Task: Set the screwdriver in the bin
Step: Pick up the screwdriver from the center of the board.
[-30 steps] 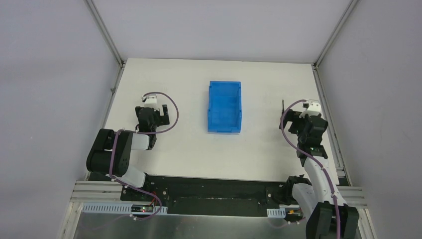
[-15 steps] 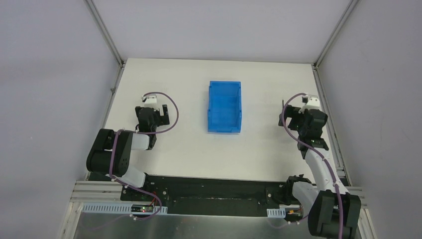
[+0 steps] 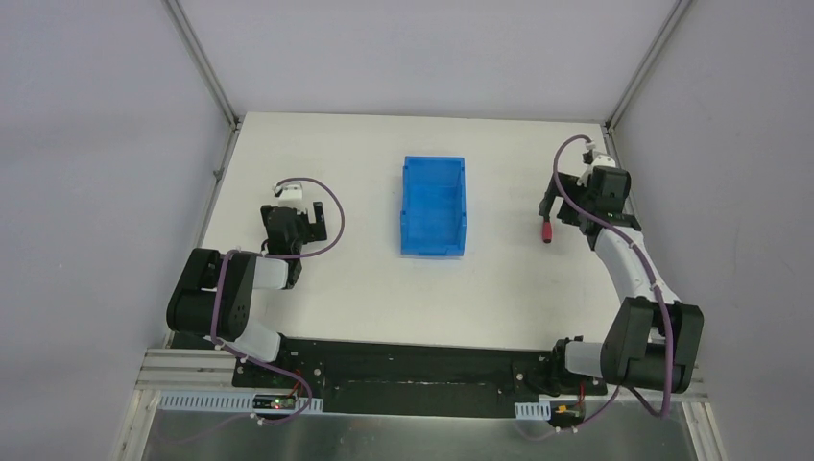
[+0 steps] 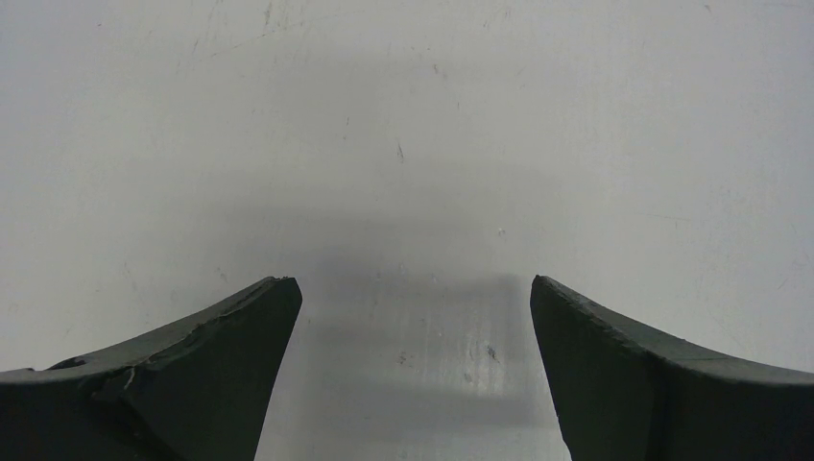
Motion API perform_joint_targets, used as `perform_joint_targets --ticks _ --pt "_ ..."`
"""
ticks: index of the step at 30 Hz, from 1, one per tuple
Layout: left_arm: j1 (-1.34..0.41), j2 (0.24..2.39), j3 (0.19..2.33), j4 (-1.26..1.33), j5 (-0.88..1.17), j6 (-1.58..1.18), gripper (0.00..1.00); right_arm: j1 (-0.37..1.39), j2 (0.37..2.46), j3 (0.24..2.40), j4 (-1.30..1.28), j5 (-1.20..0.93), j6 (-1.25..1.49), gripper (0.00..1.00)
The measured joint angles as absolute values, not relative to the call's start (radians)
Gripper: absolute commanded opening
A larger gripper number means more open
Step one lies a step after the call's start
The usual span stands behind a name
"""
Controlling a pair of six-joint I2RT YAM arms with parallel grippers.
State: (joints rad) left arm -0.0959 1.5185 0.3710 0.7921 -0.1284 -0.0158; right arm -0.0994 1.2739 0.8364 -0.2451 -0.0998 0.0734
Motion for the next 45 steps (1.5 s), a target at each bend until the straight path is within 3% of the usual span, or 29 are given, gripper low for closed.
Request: perform_joint_targets --ticks 15,45 --pt "-0.096 1.518 0.371 0.792 -0.128 -0.016 0.99 -0.099 1.525 1.184 -0.567 -0.030 0.096 0.98" --pt "-0.096 1.518 0.371 0.792 -0.128 -0.016 0.99 -0.070 1.848 1.253 -0.632 0.049 0.096 0.98"
